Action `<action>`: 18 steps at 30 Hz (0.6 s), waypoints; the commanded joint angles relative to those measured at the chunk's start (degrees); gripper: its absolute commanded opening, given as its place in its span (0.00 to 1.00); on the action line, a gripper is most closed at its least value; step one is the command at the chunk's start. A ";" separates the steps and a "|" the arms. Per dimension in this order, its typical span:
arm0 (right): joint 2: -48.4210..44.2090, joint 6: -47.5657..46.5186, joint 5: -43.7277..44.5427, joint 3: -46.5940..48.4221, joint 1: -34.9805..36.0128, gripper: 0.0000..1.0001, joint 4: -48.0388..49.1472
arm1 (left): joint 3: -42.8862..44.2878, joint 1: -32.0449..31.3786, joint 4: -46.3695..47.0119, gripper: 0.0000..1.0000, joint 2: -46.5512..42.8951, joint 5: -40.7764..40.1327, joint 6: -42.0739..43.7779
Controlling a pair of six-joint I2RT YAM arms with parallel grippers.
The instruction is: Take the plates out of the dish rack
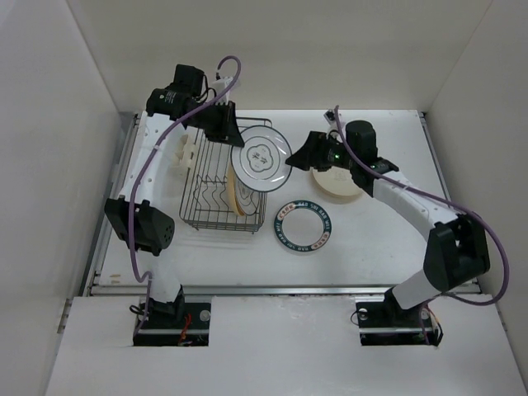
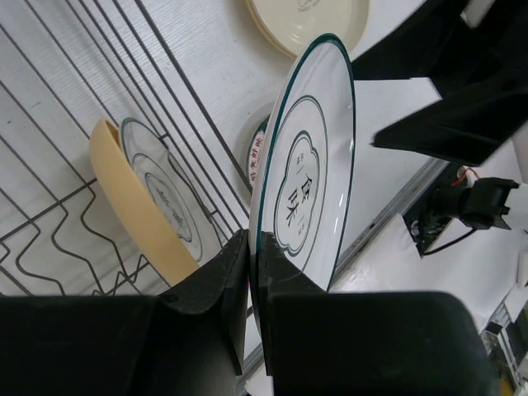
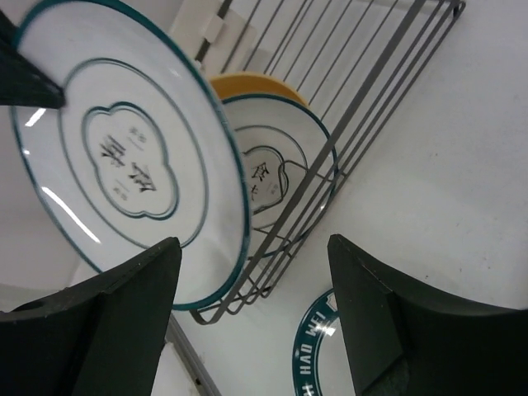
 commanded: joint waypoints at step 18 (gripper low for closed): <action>-2.77 6.69 -10.18 -7.26 -0.03 0.00 14.29 | 1.58 -2.92 -4.69 0.00 -0.02 -4.05 5.14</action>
